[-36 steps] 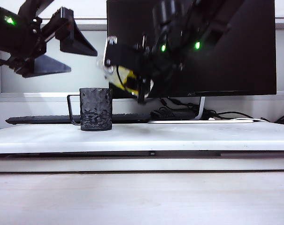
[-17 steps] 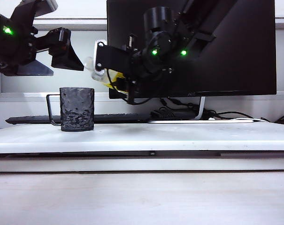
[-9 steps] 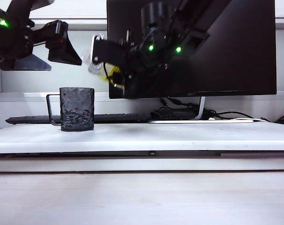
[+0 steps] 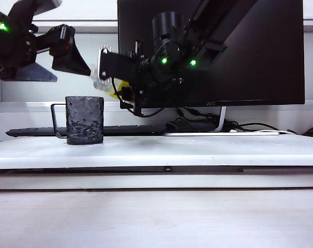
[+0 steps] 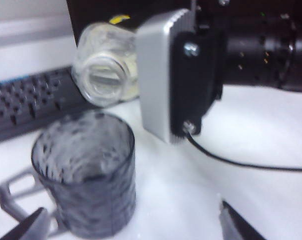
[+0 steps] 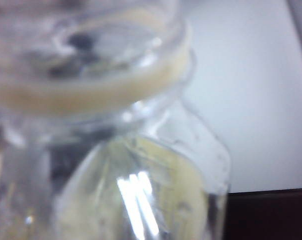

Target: Carefully pick up the bottle and pour some water from the bottle into the cup.

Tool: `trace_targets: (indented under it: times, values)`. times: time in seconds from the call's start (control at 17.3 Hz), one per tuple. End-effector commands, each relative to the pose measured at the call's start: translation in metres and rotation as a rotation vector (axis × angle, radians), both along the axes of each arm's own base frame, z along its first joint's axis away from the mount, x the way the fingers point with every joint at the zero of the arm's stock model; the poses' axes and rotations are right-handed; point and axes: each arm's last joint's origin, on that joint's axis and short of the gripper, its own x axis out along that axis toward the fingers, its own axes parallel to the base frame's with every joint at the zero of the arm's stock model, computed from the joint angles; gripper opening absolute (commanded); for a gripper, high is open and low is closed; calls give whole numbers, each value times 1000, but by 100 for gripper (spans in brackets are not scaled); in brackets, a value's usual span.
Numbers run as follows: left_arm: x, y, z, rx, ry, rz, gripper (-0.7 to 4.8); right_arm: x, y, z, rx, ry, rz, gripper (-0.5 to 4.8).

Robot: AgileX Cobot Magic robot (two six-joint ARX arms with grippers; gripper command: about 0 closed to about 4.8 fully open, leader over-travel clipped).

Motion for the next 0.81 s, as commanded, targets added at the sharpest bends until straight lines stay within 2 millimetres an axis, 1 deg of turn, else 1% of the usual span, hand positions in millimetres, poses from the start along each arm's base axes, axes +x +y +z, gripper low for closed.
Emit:
trace_targets:
  times: [0.06,0.29,0.58,0.81]
  values:
    - [-1,0,1,3,-1,-9,479,5,2,18,41,-74,5,187]
    - [-1,0,0,21,-2,-12,479,6,2,14,-5,-98,18,187]
    - [-1,0,0,26,-2,-13,479,8,-1,14,-30,-119,25,187]
    - [-1,0,-1,28,5,-13,479,8,-1,14,-79,-169,24,187]
